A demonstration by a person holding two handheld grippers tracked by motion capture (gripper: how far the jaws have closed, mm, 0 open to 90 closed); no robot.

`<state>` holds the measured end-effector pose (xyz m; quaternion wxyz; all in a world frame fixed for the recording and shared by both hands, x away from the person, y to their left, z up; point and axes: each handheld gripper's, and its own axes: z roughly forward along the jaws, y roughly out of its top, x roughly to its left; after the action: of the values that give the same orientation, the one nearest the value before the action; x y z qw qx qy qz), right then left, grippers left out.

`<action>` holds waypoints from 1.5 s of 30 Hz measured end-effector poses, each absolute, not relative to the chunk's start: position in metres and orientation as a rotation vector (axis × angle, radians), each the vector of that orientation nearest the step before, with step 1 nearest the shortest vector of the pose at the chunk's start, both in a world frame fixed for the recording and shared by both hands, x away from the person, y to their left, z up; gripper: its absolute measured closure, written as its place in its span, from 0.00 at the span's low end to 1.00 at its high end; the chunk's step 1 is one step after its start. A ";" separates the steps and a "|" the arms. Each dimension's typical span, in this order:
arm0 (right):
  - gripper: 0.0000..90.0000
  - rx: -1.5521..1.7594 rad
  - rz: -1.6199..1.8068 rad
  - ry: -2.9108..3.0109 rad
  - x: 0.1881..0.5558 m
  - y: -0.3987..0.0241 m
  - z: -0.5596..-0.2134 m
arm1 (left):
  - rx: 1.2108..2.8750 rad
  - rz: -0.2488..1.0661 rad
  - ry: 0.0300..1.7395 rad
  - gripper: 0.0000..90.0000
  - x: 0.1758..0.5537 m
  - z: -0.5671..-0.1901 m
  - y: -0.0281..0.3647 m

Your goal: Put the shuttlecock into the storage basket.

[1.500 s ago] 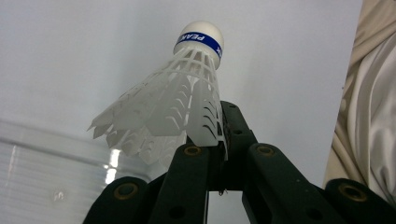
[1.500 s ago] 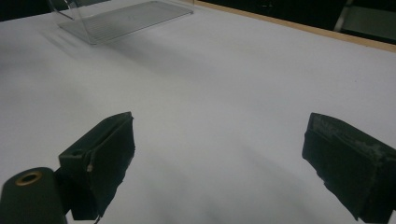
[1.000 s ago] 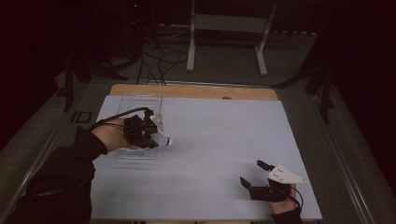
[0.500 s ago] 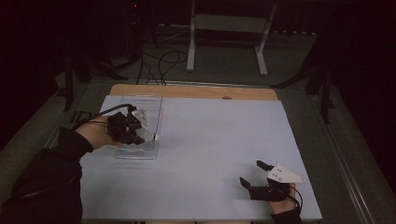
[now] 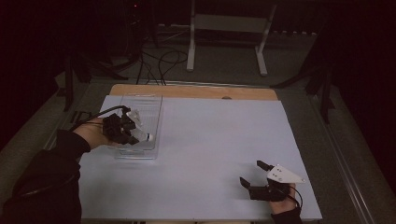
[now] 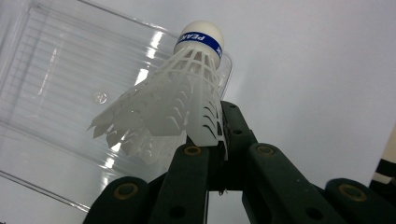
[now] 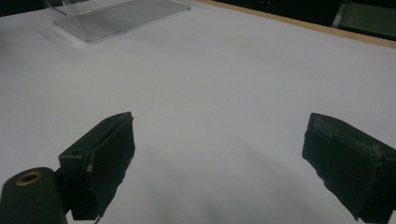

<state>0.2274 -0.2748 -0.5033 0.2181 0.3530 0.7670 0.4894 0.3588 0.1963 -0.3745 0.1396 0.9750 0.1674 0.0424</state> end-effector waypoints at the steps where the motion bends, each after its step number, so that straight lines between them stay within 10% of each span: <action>1: 0.10 0.979 1.356 2.124 0.228 -0.275 -0.503 | 2.813 0.123 0.489 1.00 0.359 -0.376 0.196; 45: 0.10 0.986 1.339 2.131 0.228 -0.274 -0.504 | 2.827 0.062 0.560 0.98 0.375 -0.413 0.193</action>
<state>0.2278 -0.2742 -0.5039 0.2175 0.3560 0.7695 0.4835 0.3746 0.1933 -0.4129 0.1292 0.9725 0.1926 0.0212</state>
